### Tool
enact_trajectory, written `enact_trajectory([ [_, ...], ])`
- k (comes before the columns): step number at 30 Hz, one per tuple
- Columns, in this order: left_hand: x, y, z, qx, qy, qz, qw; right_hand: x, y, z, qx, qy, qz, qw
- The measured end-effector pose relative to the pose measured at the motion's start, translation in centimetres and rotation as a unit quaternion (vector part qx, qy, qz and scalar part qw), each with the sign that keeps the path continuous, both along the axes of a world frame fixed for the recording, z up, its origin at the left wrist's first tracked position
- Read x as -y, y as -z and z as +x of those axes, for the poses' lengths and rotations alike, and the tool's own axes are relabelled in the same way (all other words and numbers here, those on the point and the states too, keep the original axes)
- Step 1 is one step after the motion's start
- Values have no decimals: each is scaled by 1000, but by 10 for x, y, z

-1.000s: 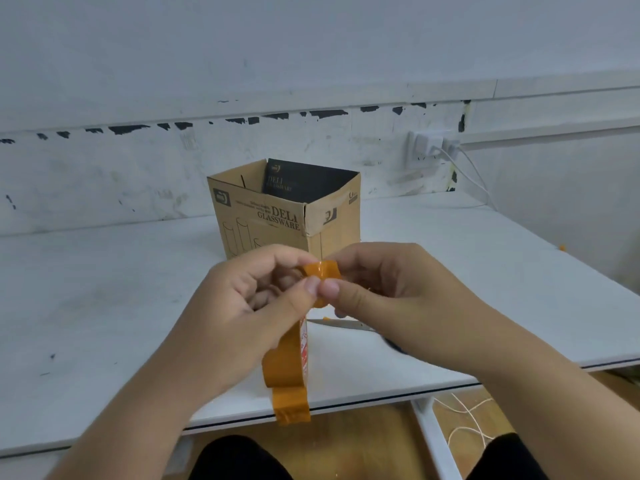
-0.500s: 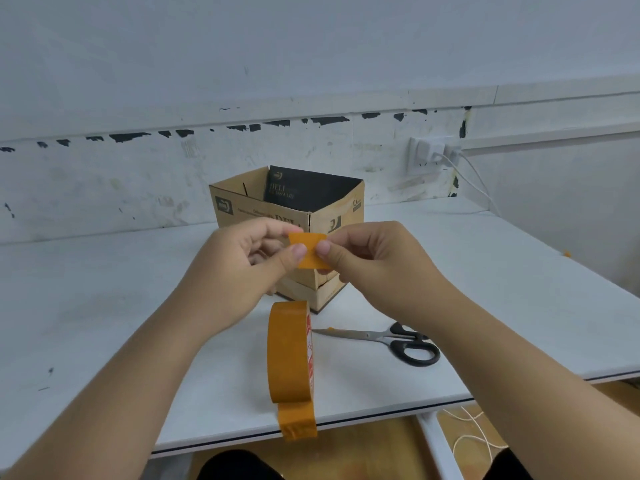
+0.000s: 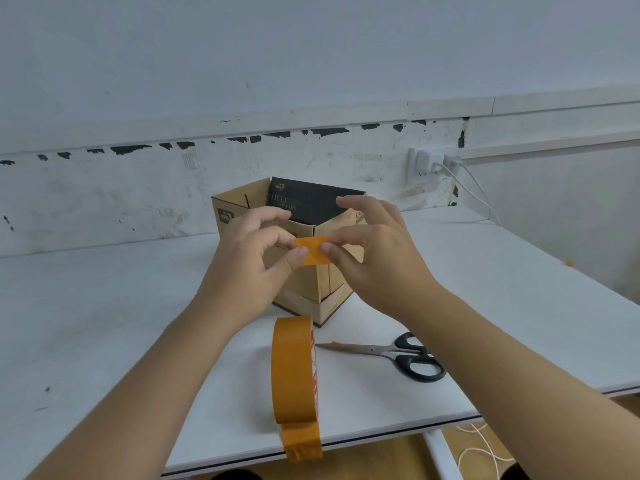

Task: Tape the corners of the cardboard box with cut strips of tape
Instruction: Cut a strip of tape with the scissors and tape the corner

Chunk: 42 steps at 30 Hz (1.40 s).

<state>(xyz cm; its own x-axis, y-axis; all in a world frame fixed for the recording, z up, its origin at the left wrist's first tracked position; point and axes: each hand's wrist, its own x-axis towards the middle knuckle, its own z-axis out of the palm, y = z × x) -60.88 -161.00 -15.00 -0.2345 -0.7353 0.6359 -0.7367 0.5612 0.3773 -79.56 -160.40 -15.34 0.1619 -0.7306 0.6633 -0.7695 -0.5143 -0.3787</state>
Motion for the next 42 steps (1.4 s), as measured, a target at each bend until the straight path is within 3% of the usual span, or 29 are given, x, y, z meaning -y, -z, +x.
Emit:
enact_trajectory([
  [14,8,6,-5,-24,39,-12,999,14,7,0,98,-64,57,992],
  [22,15,9,-5,-46,37,-30,998,14,11,7,97,-41,25,994],
  [35,24,11,-6,-74,34,-67,994,24,10,9,19,23,-31,999],
  [38,28,10,-4,-147,51,-19,988,26,9,6,26,21,-42,999],
  [42,35,10,-3,-125,60,3,990,26,8,2,38,-3,-80,996],
])
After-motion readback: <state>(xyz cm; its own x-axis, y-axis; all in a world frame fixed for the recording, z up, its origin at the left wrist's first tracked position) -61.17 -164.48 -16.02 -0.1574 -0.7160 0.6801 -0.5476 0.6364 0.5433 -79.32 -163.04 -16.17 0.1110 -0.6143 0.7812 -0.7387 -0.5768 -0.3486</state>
